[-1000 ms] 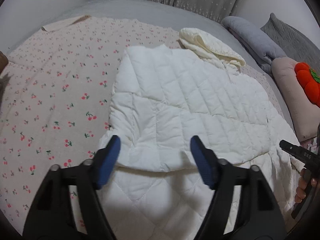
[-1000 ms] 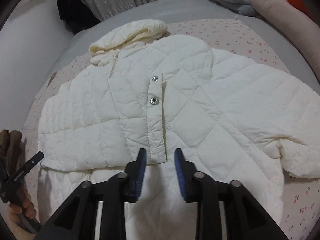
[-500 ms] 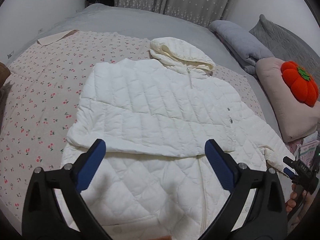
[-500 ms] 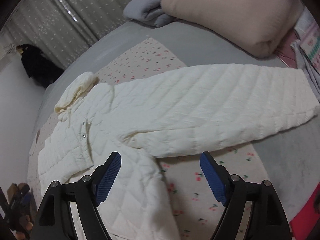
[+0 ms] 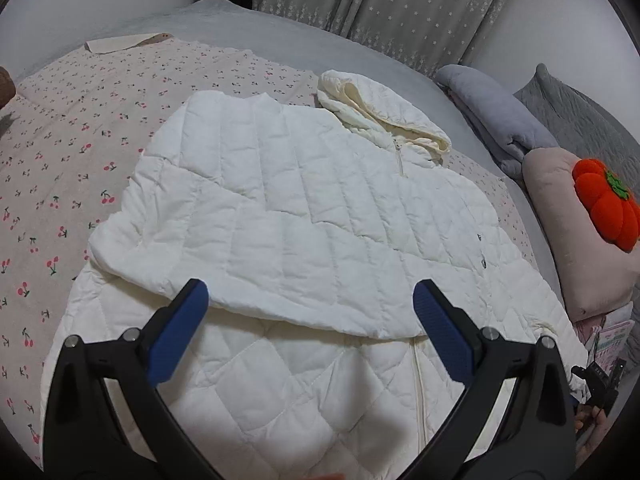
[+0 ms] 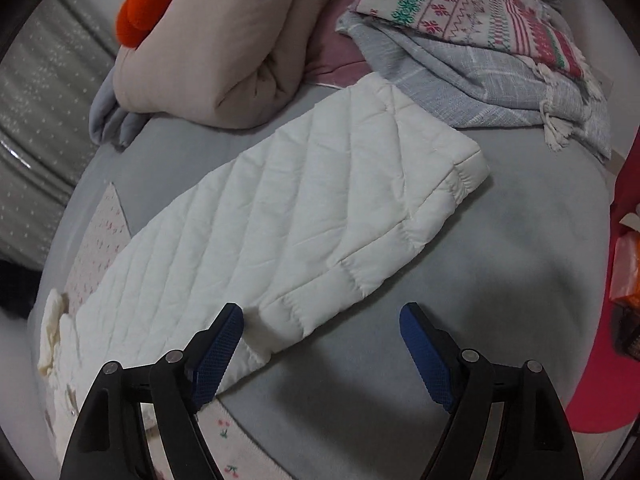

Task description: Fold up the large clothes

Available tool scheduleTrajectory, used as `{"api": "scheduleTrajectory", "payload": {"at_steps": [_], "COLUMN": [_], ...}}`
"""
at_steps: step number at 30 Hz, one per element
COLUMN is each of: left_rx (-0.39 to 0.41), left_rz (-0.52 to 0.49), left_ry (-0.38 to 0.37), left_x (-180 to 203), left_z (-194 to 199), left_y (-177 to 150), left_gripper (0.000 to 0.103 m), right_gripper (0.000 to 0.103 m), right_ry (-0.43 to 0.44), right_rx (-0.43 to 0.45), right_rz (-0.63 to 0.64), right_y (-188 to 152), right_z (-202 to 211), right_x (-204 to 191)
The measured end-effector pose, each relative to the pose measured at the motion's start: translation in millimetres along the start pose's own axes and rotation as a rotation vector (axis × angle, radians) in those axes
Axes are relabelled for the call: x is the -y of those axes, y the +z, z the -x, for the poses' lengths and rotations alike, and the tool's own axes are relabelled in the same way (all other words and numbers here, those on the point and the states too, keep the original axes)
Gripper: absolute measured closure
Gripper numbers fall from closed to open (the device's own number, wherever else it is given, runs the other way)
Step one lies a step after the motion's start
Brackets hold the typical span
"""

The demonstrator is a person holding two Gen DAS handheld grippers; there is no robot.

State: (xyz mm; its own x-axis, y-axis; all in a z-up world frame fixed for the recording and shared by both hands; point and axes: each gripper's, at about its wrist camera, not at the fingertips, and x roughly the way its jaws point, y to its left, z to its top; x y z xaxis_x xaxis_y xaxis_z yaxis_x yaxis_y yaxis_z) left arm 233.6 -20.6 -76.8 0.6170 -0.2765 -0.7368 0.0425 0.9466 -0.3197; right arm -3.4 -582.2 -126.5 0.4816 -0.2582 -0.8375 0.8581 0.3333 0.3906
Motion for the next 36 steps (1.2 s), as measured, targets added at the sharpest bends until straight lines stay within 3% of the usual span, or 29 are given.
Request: {"api": "scheduleTrajectory", "payload": {"at_steps": [2,4,6,9,11,16,21,26,30,36], "left_rx": [-0.001,-0.006,-0.009,-0.006,0.000,0.006,0.012,0.018,0.038,0.041], "left_rz": [0.015,0.023,0.031,0.040,0.046,0.038,0.016,-0.013,-0.034,0.059], "left_ry": [0.004,0.004,-0.002,-0.024,-0.036,-0.044,-0.008,-0.059,-0.050,-0.045], "left_x": [-3.8,-6.1,-8.5,-12.1,-14.5,-17.7,-24.2,-35.5,-42.4,-63.5], "left_z": [-3.0,-6.2,-8.3,-8.3,-7.2,-3.5,-0.3,5.4,10.6,10.7], "left_y": [1.4,3.8,6.4,11.3,14.3,19.1,24.5,32.9,39.4,46.7], "left_gripper": [0.001,0.001,0.001,0.001,0.001,0.001,0.001,0.001,0.001,0.001], "right_gripper": [0.046,0.083,0.093,0.096,0.096,0.097,0.097,0.097,0.097,0.097], "right_ry": [-0.031,-0.017,-0.002,-0.042,-0.010,0.126,0.288,0.436,0.532,0.637], "right_rx": [0.037,0.051,0.059,0.114,0.165,0.261,0.312,0.288,0.244,0.097], "right_rz": [0.014,0.019,0.021,0.102,0.148,0.254,0.403,0.549,0.663,0.816], "right_y": [5.5,12.3,17.5,21.0,24.6,26.6,4.3,-41.0,-86.7,-175.4], "right_z": [-2.9,-7.4,-6.9,7.9,28.5,85.7,138.4,169.9,176.8,154.3], "right_x": [-1.2,-3.0,-3.1,-25.8,-43.9,-108.8,-190.9,-271.0,-326.6,-387.3]}}
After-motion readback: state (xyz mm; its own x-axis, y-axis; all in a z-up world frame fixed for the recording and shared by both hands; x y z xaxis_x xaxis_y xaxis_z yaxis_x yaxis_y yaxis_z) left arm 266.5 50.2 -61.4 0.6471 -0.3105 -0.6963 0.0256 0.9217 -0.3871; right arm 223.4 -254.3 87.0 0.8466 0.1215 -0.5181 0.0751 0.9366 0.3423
